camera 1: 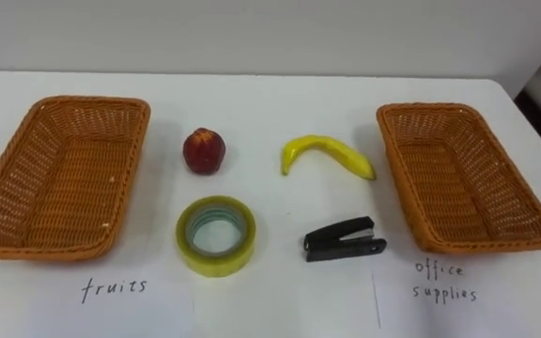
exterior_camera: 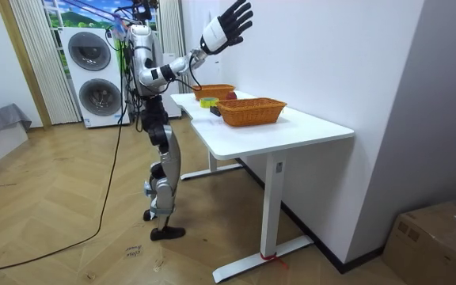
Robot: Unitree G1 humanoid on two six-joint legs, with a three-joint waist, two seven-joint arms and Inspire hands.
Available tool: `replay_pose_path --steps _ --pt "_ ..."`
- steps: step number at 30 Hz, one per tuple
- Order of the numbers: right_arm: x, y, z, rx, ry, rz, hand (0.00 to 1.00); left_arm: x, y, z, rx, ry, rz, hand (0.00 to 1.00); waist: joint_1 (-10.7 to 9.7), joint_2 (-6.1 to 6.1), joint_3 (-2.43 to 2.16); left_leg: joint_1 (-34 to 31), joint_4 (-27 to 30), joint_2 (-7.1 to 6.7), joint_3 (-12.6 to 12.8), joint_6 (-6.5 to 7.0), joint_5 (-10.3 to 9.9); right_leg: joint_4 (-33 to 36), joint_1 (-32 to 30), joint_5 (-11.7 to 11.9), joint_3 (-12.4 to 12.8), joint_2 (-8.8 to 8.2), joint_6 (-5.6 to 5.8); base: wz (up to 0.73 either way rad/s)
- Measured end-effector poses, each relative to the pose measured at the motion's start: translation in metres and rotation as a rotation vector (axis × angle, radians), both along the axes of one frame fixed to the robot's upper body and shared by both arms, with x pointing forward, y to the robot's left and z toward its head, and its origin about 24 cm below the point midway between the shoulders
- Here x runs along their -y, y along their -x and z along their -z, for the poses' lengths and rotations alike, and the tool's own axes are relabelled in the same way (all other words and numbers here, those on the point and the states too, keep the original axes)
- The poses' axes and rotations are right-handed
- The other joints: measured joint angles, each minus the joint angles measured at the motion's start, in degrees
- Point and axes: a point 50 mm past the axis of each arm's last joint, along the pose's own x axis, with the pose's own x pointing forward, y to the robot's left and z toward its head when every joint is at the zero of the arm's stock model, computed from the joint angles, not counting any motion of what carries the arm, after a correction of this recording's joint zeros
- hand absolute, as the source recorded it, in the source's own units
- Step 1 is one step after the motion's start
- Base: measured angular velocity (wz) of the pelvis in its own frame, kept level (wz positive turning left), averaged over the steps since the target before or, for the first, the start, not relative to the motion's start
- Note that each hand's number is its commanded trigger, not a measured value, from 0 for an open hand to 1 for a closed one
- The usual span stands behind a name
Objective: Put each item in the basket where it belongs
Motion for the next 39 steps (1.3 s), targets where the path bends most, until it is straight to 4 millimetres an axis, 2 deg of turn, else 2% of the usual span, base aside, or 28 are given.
replay_pose_path --steps 5,12,14,21,26,30,35,39 --pt "-0.009 -0.007 -0.007 -0.006 0.077 -0.04 0.0 0.002 -0.002 0.001 -0.009 0.01 0.015 0.0 0.5 -0.73 0.26 -0.4 0.0 -0.04 -0.5 0.0 0.0 0.0 0.1 0.0 -0.6 -0.14 0.02 0.05" --pt "-0.027 -0.01 -0.024 -0.016 0.278 -0.086 0.0 0.001 -0.009 0.002 -0.004 0.014 0.02 0.0 1.1 -0.57 0.21 -0.9 0.0 0.08 -1.4 0.0 0.0 0.0 0.3 0.3 -1.3 -0.06 -0.06 0.05" --pt "-0.036 -0.013 -0.023 -0.035 0.307 -0.14 0.0 0.001 -0.014 0.003 0.007 0.023 0.027 0.0 1.1 -0.58 0.18 -0.8 0.0 0.12 -1.5 0.0 0.0 -0.1 0.6 0.3 -1.5 -0.04 -0.08 0.04" --pt "-0.041 -0.017 -0.022 -0.083 0.342 -0.223 0.0 -0.004 -0.021 0.001 0.022 0.037 0.043 0.0 1.1 -0.89 -0.07 -0.9 0.0 0.15 -1.8 0.0 0.0 0.0 0.6 0.4 -2.0 -0.15 -0.1 0.02" --pt "-0.05 -0.022 -0.02 -0.151 0.444 -0.275 0.0 -0.004 -0.025 0.001 0.018 0.051 0.098 0.0 1.6 -0.91 -0.37 -0.9 0.1 0.15 -1.8 -0.01 0.0 0.1 0.7 0.5 -2.1 -0.11 -0.16 0.0" --pt "-0.053 -0.024 -0.021 -0.191 0.496 -0.311 0.0 -0.003 -0.031 0.002 0.023 0.061 0.128 0.0 2.5 -1.04 -0.36 -0.9 0.1 0.16 -1.7 -0.01 0.0 0.1 0.7 0.6 -2.1 -0.12 -0.18 0.0" --pt "-0.064 -0.028 -0.018 -0.253 0.581 -0.373 0.0 -0.003 -0.03 0.001 0.018 0.057 0.138 0.0 2.6 -1.71 -0.05 -0.9 0.2 0.17 -1.7 -0.01 0.0 0.1 0.9 0.7 -2.1 -0.12 -0.18 0.0" --pt "-0.066 -0.03 -0.016 -0.286 0.599 -0.409 0.0 -0.004 -0.03 0.001 0.016 0.058 0.138 0.0 2.9 -1.67 0.01 -0.9 0.2 0.17 -1.7 0.02 0.0 0.0 0.9 0.9 -2.2 -0.17 -0.05 0.0"
